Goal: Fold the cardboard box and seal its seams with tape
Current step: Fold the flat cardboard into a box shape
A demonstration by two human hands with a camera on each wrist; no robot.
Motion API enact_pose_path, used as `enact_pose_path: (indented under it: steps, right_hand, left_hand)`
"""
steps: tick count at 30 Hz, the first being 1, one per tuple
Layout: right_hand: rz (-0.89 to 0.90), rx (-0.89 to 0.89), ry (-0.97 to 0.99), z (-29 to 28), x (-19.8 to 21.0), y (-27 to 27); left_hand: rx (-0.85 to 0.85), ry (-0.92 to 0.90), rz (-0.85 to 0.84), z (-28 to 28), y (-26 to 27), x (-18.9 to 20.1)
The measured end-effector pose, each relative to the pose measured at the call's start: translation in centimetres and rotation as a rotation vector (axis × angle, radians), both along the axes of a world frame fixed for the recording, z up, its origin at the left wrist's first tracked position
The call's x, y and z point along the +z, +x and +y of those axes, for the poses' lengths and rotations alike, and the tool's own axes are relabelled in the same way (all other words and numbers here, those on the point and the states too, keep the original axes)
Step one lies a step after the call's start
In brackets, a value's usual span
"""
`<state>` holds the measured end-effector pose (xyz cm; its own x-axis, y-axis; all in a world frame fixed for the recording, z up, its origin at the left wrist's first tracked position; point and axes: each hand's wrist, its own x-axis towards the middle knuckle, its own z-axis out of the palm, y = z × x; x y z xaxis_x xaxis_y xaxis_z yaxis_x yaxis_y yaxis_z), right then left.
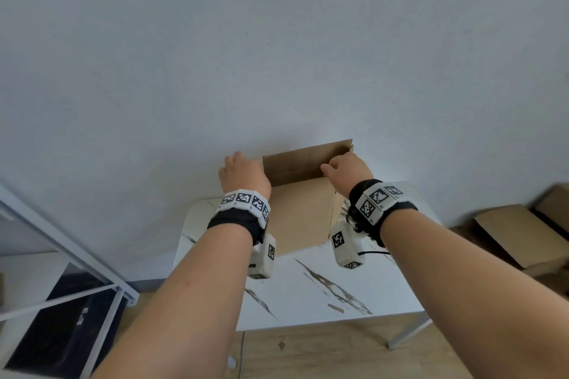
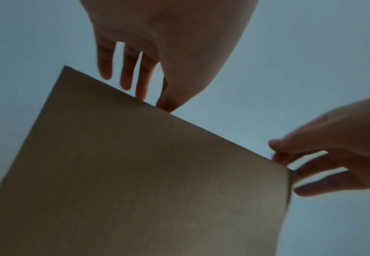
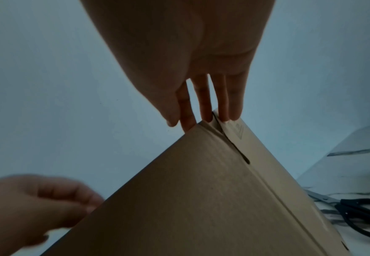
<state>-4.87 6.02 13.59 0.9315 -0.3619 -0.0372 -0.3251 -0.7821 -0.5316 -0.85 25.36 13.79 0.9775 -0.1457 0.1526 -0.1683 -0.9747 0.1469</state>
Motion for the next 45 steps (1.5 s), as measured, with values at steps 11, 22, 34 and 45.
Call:
enact_pose_path:
  steps: [11, 22, 34, 45]
  right_hand:
    - [-0.026, -0.164, 0.23, -0.4, -0.2, -0.7]
    - [-0.063, -0.119, 0.353, -0.6, -1.4, -1.3]
    - [-0.081, -0.04, 0.503, 0.5, -3.3, -1.8]
    - [-0.084, -0.076, 0.505, 0.0, -4.5, -1.9]
  left_hand:
    - [0.175, -0.141, 0.289, 1.2, 0.2, -0.1]
    - [0.227, -0.399, 0.097, 1.6, 0.0, -1.5]
    - [0.085, -0.531, 0.149, 1.9, -0.5, -2.5]
    - [0.14, -0.67, 0.39, 3.1, 0.4, -4.4]
